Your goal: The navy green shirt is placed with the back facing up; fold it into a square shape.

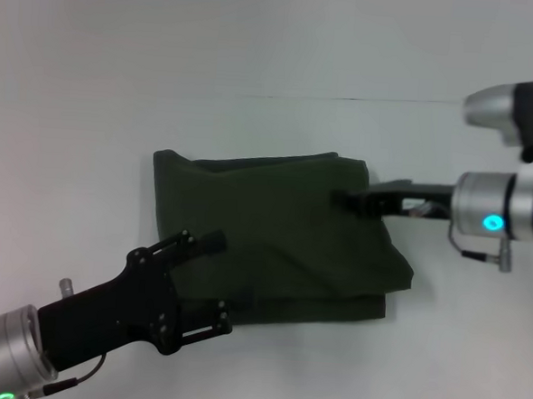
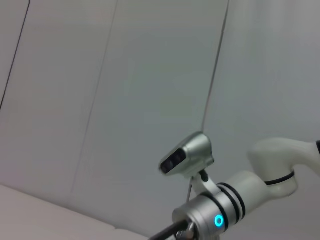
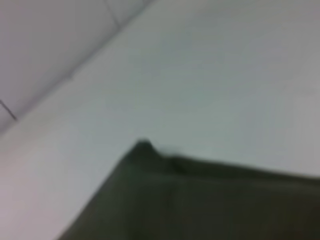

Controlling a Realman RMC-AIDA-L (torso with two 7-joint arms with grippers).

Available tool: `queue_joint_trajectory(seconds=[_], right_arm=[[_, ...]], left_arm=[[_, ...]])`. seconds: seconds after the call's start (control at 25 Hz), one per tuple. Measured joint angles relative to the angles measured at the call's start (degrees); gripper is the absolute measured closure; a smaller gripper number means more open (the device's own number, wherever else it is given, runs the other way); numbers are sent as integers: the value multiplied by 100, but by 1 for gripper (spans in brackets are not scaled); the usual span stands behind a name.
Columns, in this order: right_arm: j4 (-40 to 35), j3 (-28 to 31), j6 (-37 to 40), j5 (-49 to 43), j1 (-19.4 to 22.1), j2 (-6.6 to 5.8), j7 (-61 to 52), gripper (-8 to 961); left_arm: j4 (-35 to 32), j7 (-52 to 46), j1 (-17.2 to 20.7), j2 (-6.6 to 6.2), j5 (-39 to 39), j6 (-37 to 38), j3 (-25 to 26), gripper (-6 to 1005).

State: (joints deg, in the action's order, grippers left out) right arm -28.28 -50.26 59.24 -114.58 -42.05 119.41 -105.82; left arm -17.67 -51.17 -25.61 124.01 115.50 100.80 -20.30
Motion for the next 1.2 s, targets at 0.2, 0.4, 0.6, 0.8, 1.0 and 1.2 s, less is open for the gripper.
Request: queue_joint_trajectory(seconds=[0.2,0.4,0.6,0.8,1.0,1.2], right_arm=[[-309,6,230,219,329,-220,-792,930],[-210,-18,630,206,482,-534,-1506,924],[-158,-16,976,38,534,-651,-1953,761],[9,-33,952,-45,486,-653,-2054,588],[173,-13,887,-63,480,-656,-2069,435],[355,0,783,-62,482,-655,-2073,359]], left_arm=[[0,-8,10,0,-7,1,0,175],[0,-7,12,0,-16,1,0,176],[0,10,12,0,-20,1,18,176],[0,18,2,0,-20,-4,41,175],[-4,20,-16,0,-27,-45,46,174],[-9,20,-37,0,-33,-103,46,173]])
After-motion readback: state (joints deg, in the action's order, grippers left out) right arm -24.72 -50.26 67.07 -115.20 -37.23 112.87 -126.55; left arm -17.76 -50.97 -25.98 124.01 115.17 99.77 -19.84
